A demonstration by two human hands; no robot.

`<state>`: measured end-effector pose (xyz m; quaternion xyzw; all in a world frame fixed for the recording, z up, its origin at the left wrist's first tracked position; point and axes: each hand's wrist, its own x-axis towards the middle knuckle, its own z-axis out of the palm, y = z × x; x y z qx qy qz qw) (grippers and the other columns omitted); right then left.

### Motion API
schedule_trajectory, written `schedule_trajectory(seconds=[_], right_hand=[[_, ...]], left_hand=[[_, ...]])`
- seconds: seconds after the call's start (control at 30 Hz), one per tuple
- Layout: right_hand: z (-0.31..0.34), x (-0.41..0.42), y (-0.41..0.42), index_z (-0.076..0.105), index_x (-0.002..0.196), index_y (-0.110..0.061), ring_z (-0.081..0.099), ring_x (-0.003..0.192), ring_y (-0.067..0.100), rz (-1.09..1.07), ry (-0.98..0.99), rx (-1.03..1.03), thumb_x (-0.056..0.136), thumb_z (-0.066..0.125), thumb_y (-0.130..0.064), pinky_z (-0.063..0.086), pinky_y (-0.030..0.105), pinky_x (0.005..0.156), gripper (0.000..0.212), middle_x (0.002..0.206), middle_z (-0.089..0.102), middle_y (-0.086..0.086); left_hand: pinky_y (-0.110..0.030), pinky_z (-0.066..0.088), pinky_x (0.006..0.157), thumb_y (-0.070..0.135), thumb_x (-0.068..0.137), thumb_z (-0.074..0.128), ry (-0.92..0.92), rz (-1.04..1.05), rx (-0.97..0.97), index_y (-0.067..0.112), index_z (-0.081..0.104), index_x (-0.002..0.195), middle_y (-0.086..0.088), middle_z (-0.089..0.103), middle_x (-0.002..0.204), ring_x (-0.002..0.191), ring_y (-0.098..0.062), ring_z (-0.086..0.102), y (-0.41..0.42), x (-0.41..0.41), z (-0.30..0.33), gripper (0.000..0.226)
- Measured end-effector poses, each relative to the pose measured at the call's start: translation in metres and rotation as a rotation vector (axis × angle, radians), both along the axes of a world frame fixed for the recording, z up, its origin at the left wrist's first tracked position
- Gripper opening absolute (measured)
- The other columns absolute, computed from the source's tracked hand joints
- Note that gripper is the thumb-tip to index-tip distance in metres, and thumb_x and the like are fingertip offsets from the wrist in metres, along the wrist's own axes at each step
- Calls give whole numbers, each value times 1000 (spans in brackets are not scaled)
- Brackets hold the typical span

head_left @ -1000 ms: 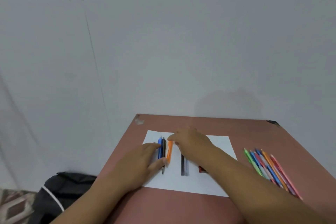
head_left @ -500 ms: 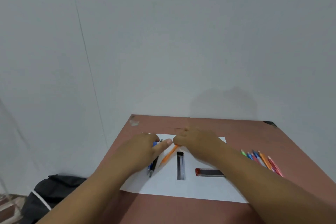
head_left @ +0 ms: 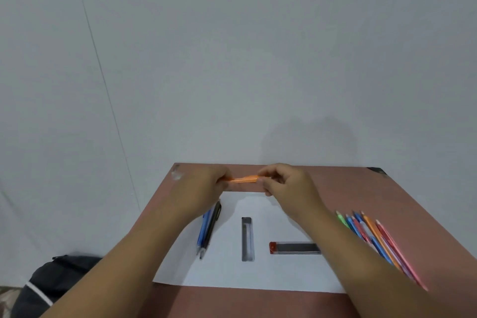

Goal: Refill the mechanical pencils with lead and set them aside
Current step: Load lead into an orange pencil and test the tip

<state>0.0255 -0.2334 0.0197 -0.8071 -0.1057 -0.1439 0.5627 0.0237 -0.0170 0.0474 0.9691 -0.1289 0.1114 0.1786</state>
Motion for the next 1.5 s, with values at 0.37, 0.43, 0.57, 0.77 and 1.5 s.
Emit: schedule_trajectory(seconds=[0.37,0.43,0.57,0.77,1.5], right_hand=[[0,-3,11,74,89,-1,73,75,23,29,166,597,87,73,4,60,27,71,6,81,75,18],[0,-2,9,77,86,-8,73,77,25,-22,139,560,86,75,2,61,32,77,9,80,76,13],[-2,6,-4,78,84,-19,70,70,15,-125,86,502,90,73,-3,60,32,77,18,73,75,1],[-23,15,-21,77,87,-38,68,80,-1,-111,120,-115,90,75,-20,54,25,77,18,82,74,-20],[-29,9,-18,77,92,-30,60,68,-7,-9,160,-363,86,74,-12,48,9,62,20,85,72,-13]], left_hand=[[-39,49,68,27,95,68,17,-119,-468,41,66,89,0,64,77,73,-21,58,0,22,-50,15],[-38,48,66,29,95,67,4,-132,-466,42,66,90,1,63,76,71,-19,57,4,21,-51,15],[-36,50,69,28,95,68,0,-124,-406,41,66,88,7,63,77,71,-13,56,12,24,-54,15],[-29,46,64,33,96,66,8,-76,-432,46,66,89,5,61,74,61,-4,49,18,28,-53,15],[-13,40,63,26,95,68,40,-75,-492,37,69,83,7,62,76,69,-6,51,17,23,-50,16]])
